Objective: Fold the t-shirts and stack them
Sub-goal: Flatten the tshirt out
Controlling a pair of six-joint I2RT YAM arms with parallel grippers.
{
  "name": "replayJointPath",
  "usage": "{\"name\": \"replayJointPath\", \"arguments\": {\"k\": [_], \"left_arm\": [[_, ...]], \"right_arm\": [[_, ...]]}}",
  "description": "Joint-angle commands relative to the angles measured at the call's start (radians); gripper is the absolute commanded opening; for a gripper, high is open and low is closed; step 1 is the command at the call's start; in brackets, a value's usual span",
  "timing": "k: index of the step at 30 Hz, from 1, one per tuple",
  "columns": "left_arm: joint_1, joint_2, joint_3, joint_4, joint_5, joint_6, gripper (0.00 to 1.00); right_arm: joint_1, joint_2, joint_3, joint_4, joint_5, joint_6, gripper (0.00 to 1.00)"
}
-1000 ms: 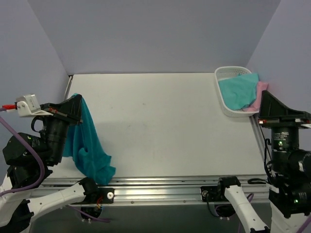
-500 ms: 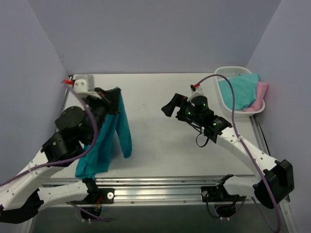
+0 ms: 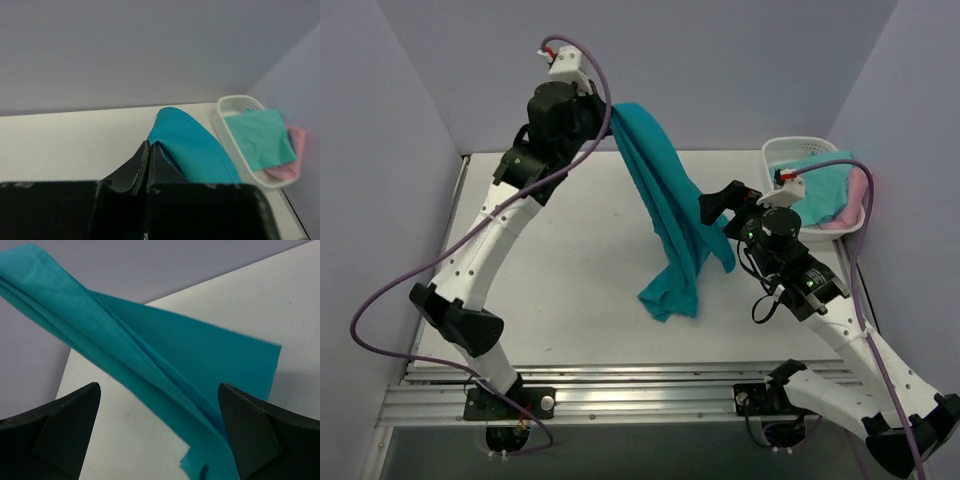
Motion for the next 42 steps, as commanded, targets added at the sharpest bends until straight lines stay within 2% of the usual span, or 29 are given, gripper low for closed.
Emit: {"name": "replayJointPath", "arguments": {"k": [1, 4, 8, 14, 20, 23, 25, 26, 27, 29, 30, 33, 36, 42], "left_arm": [[0.126, 0.062, -0.039, 0.022, 0.11, -0.083, 0.02], [0.165, 0.146, -0.125, 0.115, 0.14, -0.118, 0.02], [0.197, 0.295, -0.102, 0.132, 0.145, -0.137, 0.02], [0.2, 0.415, -0.094, 0.148, 0.154, -0.155, 0.02], [0.2, 0.47, -0.123, 0.182, 0.121, -0.144, 0.02], [0.208, 0.473, -0.152, 0.16, 0.11, -0.149, 0.02], [0.209, 0.45, -0.208, 0.224, 0.105, -0.152, 0.02], [0.211, 0.434, -0.229, 0.237, 0.105, -0.154, 0.02], [0.214, 0.43, -0.251, 0.243, 0.11, -0.157, 0.02], [0.222, 0.421, -0.265, 0.243, 0.114, -0.157, 0.02], [0.225, 0.417, -0.281, 0.246, 0.116, -0.157, 0.02], [0.235, 0.383, -0.341, 0.276, 0.127, -0.158, 0.02], [0.242, 0.349, -0.376, 0.295, 0.128, -0.154, 0.02], [0.249, 0.308, -0.419, 0.303, 0.133, -0.14, 0.02]], "right_arm": [[0.0, -0.02, 0.007, -0.021, 0.049, -0.023, 1.0], [0.004, -0.02, 0.005, -0.024, 0.011, -0.015, 1.0], [0.018, -0.002, -0.012, -0.018, -0.032, 0.0, 1.0], [0.084, 0.07, -0.064, 0.039, -0.055, 0.029, 0.99], [0.251, 0.227, -0.089, 0.076, 0.035, 0.058, 1.0], [0.288, 0.318, -0.096, 0.039, 0.101, 0.098, 1.0], [0.265, 0.368, -0.127, 0.048, 0.101, 0.127, 1.0], [0.188, 0.377, -0.153, 0.079, 0.068, 0.138, 1.0], [0.131, 0.383, -0.191, 0.187, -0.075, 0.159, 1.0], [0.016, 0.427, -0.297, 0.283, -0.207, 0.184, 1.0], [-0.062, 0.446, -0.306, 0.307, -0.225, 0.179, 0.99], [-0.158, 0.518, -0.29, 0.309, -0.21, 0.156, 1.0], [-0.23, 0.575, -0.276, 0.35, -0.23, 0.162, 0.99], [-0.23, 0.724, -0.214, 0.445, -0.285, 0.198, 0.96]]}}
